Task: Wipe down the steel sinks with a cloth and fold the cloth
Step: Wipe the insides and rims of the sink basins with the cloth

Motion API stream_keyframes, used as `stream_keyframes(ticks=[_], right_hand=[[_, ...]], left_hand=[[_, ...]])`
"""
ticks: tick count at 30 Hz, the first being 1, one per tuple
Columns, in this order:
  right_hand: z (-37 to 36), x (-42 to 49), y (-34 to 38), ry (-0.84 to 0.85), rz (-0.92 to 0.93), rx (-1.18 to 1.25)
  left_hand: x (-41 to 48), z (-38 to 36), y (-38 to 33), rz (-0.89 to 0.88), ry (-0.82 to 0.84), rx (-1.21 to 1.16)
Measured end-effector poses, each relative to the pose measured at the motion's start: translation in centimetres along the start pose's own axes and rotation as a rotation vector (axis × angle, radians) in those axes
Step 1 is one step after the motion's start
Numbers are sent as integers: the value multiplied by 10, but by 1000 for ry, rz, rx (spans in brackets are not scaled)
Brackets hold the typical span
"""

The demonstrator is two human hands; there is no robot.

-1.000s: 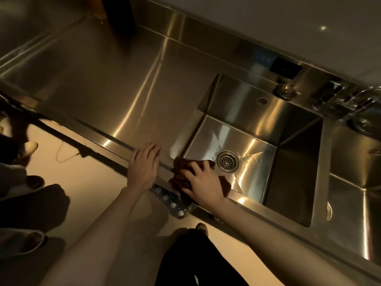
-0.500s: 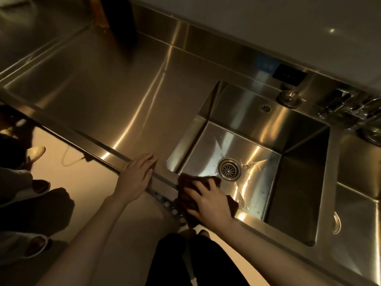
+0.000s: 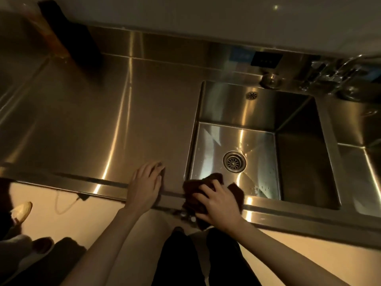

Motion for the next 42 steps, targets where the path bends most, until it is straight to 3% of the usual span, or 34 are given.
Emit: stream_keyframes(ticks=[4, 8, 17, 23, 31, 42], right_hand=[[15, -52, -34, -50, -175, -81], [18, -43, -24, -41, -339, -139], [-31, 69, 31, -78, -302, -76], [-37, 145, -36, -14, -342, -161], [-46, 243, -147, 84, -256, -78], [-67, 347, -242, 53, -283, -199]], left_hand=[[14, -9, 11, -60, 53, 7], [33, -11, 14, -106, 41, -42], [88, -12, 29, -21, -12, -113], [118, -27, 22, -19, 24, -88], [184, -62, -16, -15, 55, -66], [241, -98, -29, 36, 39, 143]])
Point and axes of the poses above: each hand's wrist, its own x-axis towards the middle knuckle, its own z-axis out of the back of the hand, y = z × x, the point moved 2 cm from there along x, towards the middle knuckle, and after that the axes turned 15 degrees about -y, right-handed, at the moved point
